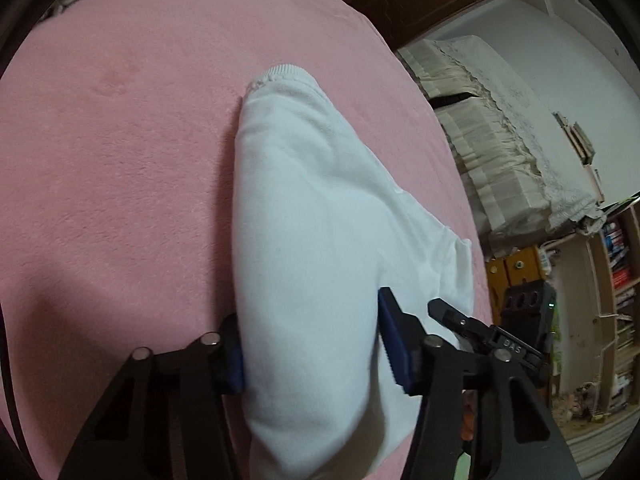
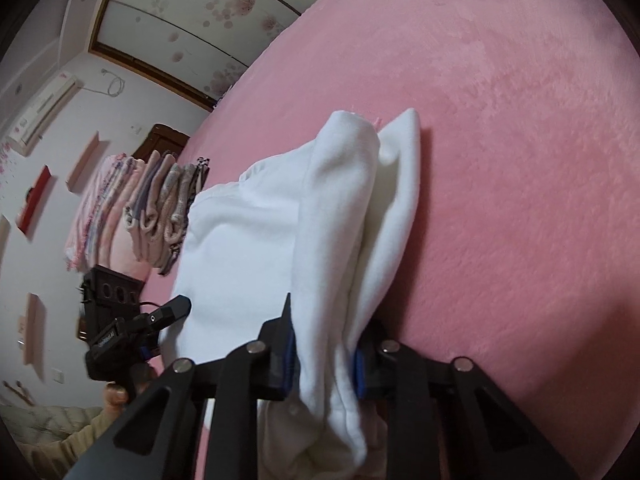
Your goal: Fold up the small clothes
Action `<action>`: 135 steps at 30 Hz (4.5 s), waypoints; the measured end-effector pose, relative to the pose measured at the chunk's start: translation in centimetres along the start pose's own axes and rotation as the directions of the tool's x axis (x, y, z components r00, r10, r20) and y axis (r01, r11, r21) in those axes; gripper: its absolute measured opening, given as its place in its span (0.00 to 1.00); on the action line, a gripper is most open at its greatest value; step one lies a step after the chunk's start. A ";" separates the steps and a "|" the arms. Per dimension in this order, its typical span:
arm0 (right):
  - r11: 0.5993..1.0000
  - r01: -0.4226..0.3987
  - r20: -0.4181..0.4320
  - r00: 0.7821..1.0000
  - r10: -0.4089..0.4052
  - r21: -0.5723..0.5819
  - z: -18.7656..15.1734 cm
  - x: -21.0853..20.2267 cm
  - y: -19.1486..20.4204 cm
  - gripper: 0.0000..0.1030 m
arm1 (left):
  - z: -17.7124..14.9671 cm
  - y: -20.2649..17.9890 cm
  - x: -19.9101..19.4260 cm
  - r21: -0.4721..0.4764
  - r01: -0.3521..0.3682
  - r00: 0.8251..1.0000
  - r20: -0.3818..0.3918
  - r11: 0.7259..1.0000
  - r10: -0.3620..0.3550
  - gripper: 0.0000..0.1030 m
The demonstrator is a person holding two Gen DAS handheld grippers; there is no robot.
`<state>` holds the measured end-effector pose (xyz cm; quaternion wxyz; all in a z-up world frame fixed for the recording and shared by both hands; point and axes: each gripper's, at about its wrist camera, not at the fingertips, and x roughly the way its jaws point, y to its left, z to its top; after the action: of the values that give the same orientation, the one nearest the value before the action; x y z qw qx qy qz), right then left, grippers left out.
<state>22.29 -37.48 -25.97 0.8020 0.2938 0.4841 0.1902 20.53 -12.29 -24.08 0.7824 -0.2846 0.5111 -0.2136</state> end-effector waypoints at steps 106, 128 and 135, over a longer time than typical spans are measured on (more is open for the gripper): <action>0.823 0.321 0.273 0.939 -0.211 -0.468 -5.1 -11.9 39.5 0.62 | -7.8 -17.3 -39.3 0.058 -0.531 0.731 0.536 0.845 0.422 1.00; 0.898 0.325 0.285 0.928 -0.241 -0.296 -13.1 -18.3 30.3 0.69 | -17.1 -19.8 -32.3 0.049 -0.502 0.800 0.406 0.863 0.442 1.00; 0.878 0.376 0.297 0.910 -0.290 -0.295 -14.6 -19.0 29.1 0.69 | -18.6 -21.9 -30.4 0.100 -0.545 0.785 0.412 0.833 0.464 1.00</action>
<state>-0.06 -22.51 0.50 0.9149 0.0810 0.3844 0.0930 -9.28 -13.87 5.18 0.9186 -0.0861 0.3856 0.0085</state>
